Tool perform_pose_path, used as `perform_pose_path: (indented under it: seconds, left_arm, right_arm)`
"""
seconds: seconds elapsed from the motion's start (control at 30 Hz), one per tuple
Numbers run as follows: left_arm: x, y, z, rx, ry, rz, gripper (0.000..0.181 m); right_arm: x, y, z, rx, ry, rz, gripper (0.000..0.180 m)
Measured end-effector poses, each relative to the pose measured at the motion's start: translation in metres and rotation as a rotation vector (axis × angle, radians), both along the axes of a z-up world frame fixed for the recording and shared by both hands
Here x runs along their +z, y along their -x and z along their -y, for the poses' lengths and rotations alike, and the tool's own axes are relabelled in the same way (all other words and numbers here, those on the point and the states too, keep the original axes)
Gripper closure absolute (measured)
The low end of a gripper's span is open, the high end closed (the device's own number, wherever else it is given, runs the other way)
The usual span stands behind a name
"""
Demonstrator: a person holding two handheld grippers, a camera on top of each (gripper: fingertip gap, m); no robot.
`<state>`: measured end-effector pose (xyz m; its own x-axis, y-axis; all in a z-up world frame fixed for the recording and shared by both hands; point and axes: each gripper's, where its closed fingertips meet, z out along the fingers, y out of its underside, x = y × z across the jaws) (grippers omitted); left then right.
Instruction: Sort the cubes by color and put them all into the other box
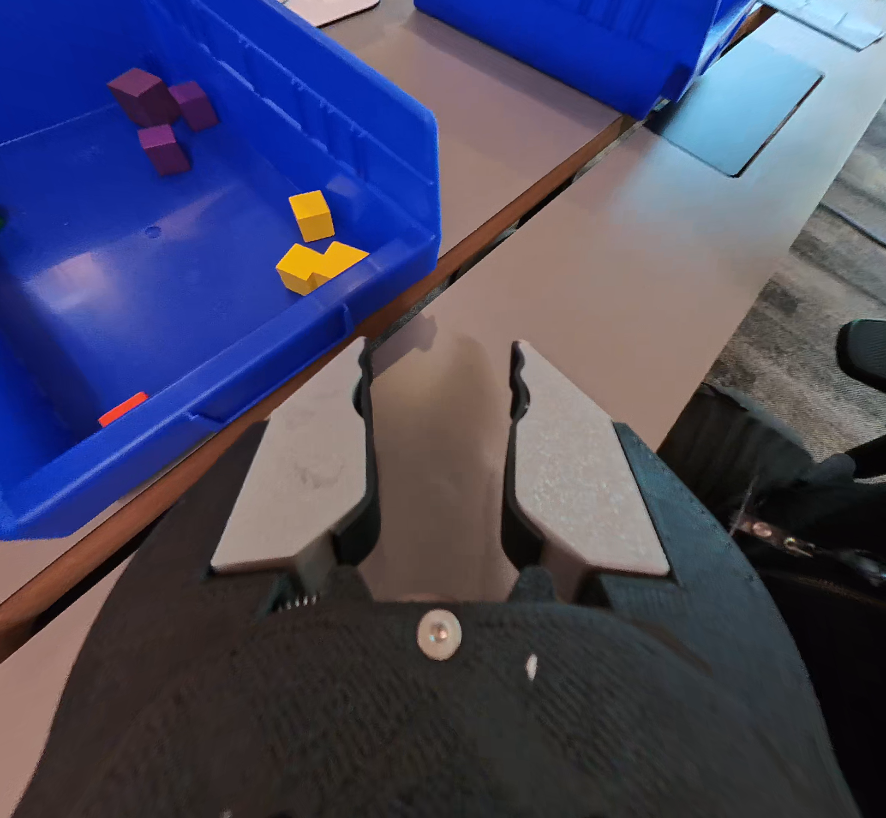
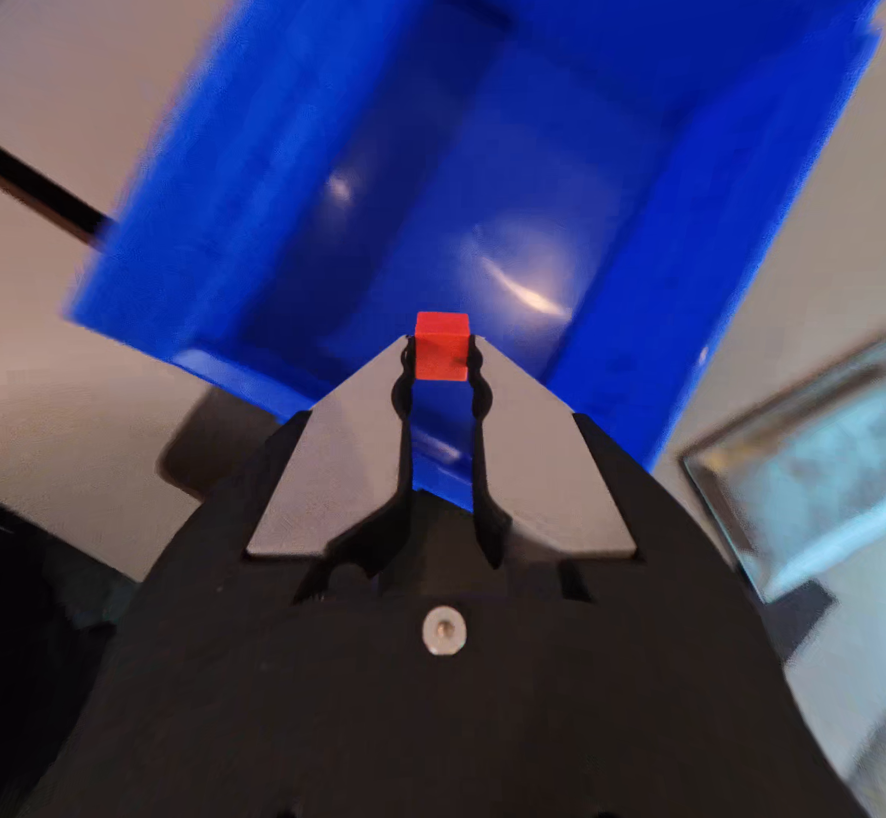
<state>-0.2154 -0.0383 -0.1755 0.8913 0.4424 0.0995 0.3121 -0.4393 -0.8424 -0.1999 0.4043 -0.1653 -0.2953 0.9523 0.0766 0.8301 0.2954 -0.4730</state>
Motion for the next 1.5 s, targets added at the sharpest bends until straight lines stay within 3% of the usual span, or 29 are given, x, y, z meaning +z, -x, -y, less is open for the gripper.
perform_pose_path:
  seconds: [0.2, 0.4, 0.53, 0.73, 0.87, 1.0, 1.23, 1.33, 1.43, 1.5]
  left_arm:
    - [-0.002, -0.004, 0.003, -0.019, 0.025, -0.024, 0.125]
    - [-0.005, -0.001, 0.005, -0.010, 0.029, -0.022, 0.125]
    - [-0.007, -0.001, 0.005, -0.013, 0.031, -0.021, 0.125]
    - [-0.007, -0.002, 0.004, -0.014, 0.036, -0.019, 0.125]
    - [-0.007, -0.003, 0.004, -0.012, 0.042, -0.019, 0.125]
    - [-0.008, 0.004, 0.011, 0.033, 0.060, -0.024, 0.125]
    - [0.009, 0.039, 0.076, 0.290, 0.103, 0.011, 0.126]
    - [0.027, 0.047, 0.089, 0.313, 0.125, 0.066, 0.125]
    - [0.037, 0.068, 0.094, 0.378, 0.229, 0.055, 0.122]
    - [0.036, 0.079, 0.087, 0.379, 0.266, 0.112, 0.122]
  right_arm:
    - [-0.047, -0.021, -0.027, -0.063, -0.123, 0.328, 0.160]
    - [-0.051, -0.036, -0.032, -0.067, -0.165, 0.485, 0.161]
    - [-0.053, -0.040, -0.031, -0.063, -0.171, 0.496, 0.150]
    - [-0.049, -0.040, -0.030, -0.068, -0.144, 0.452, 0.147]
    - [-0.035, -0.034, -0.028, -0.082, -0.128, 0.351, 0.151]
    - [-0.006, -0.017, -0.009, -0.079, -0.086, 0.093, 0.147]
    - [0.069, -0.004, 0.102, 0.070, 0.044, -0.440, 0.143]
    - [0.086, 0.002, 0.153, 0.173, 0.109, -0.541, 0.140]
    - [0.095, 0.010, 0.198, 0.257, 0.225, -0.591, 0.117]
    - [0.098, 0.015, 0.215, 0.278, 0.279, -0.605, 0.116]
